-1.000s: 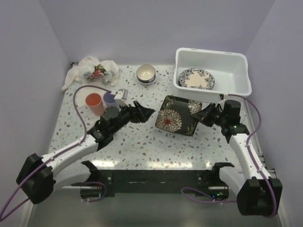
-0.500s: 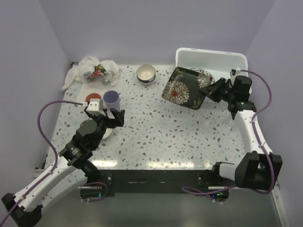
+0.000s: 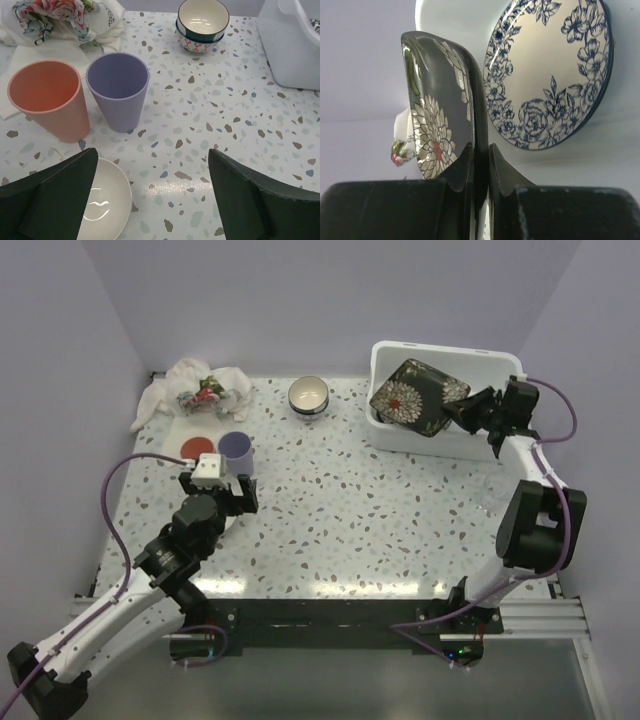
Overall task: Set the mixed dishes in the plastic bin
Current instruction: Place the plate in the plate inside a plastic bin.
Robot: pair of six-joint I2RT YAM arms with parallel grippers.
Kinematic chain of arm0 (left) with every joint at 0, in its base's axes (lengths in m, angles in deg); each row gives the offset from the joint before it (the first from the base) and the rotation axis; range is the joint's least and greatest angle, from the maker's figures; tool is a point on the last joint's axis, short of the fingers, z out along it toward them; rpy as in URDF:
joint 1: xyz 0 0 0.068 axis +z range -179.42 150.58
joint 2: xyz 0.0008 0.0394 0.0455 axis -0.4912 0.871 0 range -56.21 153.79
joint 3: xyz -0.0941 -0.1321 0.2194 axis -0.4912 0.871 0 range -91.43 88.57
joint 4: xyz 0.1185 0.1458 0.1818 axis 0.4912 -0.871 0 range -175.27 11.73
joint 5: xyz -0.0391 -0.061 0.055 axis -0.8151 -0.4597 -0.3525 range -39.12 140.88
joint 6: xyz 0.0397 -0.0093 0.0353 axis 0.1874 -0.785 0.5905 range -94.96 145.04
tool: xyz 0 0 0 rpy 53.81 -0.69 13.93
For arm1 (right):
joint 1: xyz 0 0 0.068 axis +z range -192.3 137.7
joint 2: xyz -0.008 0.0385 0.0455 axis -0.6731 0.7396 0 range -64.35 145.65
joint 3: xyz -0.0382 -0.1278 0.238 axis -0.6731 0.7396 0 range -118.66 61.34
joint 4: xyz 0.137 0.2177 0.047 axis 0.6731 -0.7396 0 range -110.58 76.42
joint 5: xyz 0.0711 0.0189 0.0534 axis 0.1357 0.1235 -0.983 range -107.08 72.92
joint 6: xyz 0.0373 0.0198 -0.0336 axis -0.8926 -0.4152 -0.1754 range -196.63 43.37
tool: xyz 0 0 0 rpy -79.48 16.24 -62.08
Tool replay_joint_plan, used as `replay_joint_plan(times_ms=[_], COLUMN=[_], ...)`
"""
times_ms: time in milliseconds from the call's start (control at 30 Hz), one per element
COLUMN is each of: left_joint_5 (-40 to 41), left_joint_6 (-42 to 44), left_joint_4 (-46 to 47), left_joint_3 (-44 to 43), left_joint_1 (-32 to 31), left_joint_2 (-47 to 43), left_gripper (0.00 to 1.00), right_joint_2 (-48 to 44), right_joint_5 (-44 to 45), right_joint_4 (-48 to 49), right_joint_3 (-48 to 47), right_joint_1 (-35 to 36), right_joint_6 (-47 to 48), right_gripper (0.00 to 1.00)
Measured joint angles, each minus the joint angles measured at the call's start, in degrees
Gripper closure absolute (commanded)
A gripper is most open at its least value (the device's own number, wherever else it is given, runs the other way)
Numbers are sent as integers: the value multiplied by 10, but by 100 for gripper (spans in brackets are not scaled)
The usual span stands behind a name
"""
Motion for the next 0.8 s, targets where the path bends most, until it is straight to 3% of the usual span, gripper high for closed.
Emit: replay_joint_plan(times_ms=[367,800], left_joint_5=[1,2], left_joint_6=[5,7], left_joint_4=[0,0], left_joint_3=[0,0], left_joint_1=[3,6], left_joint_2=[32,51], left_gripper=[4,4], right_joint_2=[138,231], right_joint_5=[16,46], right_joint_4=[126,86], right_joint_3=[-38,-122], right_joint_1=[-3,-7], right_joint_6=[-65,-24], right_gripper=[100,100])
